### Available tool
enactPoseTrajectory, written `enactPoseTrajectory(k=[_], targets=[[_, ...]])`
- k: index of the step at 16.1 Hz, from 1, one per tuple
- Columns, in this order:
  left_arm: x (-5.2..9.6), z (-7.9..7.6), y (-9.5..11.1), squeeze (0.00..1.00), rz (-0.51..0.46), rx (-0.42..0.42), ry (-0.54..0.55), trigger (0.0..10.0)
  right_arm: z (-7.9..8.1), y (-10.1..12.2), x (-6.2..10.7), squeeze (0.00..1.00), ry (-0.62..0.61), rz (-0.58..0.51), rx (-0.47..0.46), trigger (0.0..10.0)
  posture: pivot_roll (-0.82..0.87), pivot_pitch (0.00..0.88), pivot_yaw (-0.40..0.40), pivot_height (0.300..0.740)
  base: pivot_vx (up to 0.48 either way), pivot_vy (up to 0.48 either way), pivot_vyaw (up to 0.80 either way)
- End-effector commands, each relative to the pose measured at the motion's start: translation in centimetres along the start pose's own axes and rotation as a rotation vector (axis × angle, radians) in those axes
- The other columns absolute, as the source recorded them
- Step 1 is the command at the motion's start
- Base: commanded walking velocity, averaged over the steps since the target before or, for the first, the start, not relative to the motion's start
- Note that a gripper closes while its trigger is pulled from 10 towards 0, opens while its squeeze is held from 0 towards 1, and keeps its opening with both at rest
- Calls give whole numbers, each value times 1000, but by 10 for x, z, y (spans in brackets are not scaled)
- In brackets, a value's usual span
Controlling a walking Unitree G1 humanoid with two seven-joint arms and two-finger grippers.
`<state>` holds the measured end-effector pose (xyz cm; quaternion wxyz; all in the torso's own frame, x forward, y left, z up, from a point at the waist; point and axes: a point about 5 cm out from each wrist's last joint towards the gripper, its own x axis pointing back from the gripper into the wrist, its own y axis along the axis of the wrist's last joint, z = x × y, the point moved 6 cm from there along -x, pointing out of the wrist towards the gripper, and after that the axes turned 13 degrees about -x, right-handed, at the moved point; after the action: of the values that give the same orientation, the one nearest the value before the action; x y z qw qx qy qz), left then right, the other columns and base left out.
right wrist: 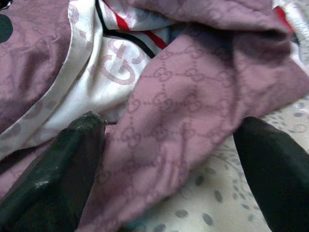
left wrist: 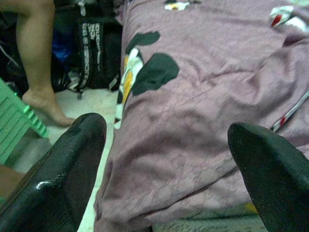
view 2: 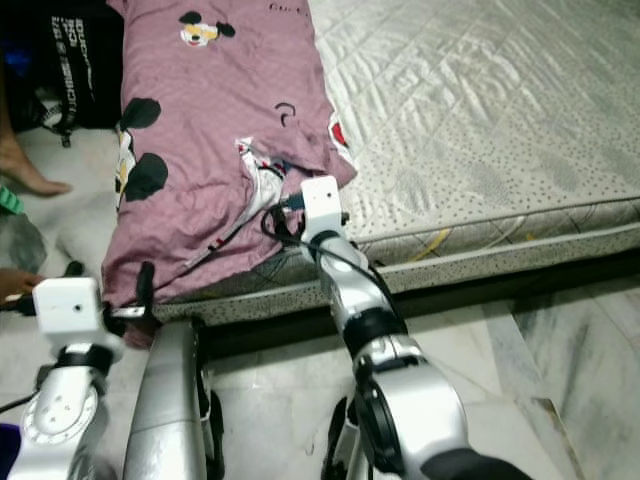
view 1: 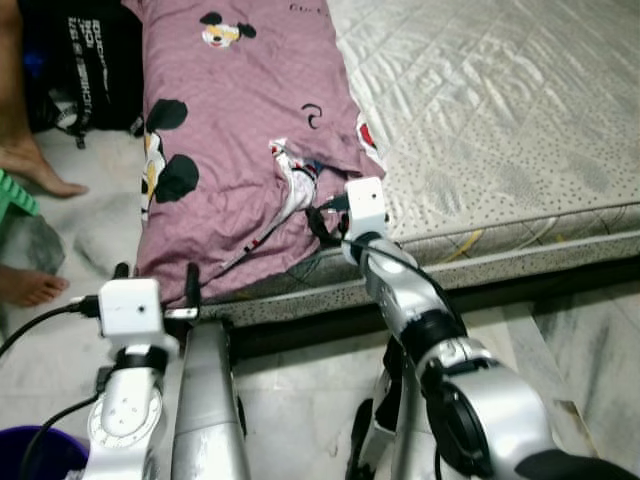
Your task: Clean up the room
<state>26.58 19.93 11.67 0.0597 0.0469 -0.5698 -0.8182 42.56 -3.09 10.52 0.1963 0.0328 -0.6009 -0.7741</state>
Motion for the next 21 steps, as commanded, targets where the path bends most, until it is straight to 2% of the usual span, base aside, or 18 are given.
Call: enactPoseTrajectory(k=[1, 4, 5, 6, 7, 11, 13, 21], targets=[[6, 7, 1, 0, 12, -21, 16, 10000, 4, -7, -2, 0, -8, 35, -61, 10000, 258, 235, -55, 515, 0, 0, 0], [10, 8, 1, 0, 25, -33, 15, 10000, 12, -15, -4, 0, -68, 57, -163, 10000, 272, 237, -50, 515, 0, 0, 0], [10, 8, 1, 0, 27, -34, 13, 10000, 12, -19, -4, 0, -96, 62, -198, 4118, 275, 237, -48, 515, 0, 0, 0], [9, 7, 2, 0, 28, -34, 11, 10000, 11, -20, -4, 0, -115, 61, -211, 0, 276, 236, -47, 515, 0, 0, 0], [8, 6, 3, 0, 31, -34, 8, 10000, 4, -23, -2, 0, -173, 60, -266, 0, 276, 234, -44, 515, 0, 0, 0], [5, 7, 0, 0, 49, -22, 13, 10000, -18, -28, 2, 0, -268, 62, -357, 0, 268, 228, -40, 515, 0, 0, 0], [3, 6, 0, 0, 49, -21, 9, 10000, -24, -28, 3, 0, -284, 61, -386, 0, 264, 225, -37, 515, 0, 0, 0], [1, 6, 1, 0, 49, -17, 9, 10000, -24, -26, 3, 0, -284, 53, -413, 0, 268, 225, -35, 515, 0, 0, 0]])
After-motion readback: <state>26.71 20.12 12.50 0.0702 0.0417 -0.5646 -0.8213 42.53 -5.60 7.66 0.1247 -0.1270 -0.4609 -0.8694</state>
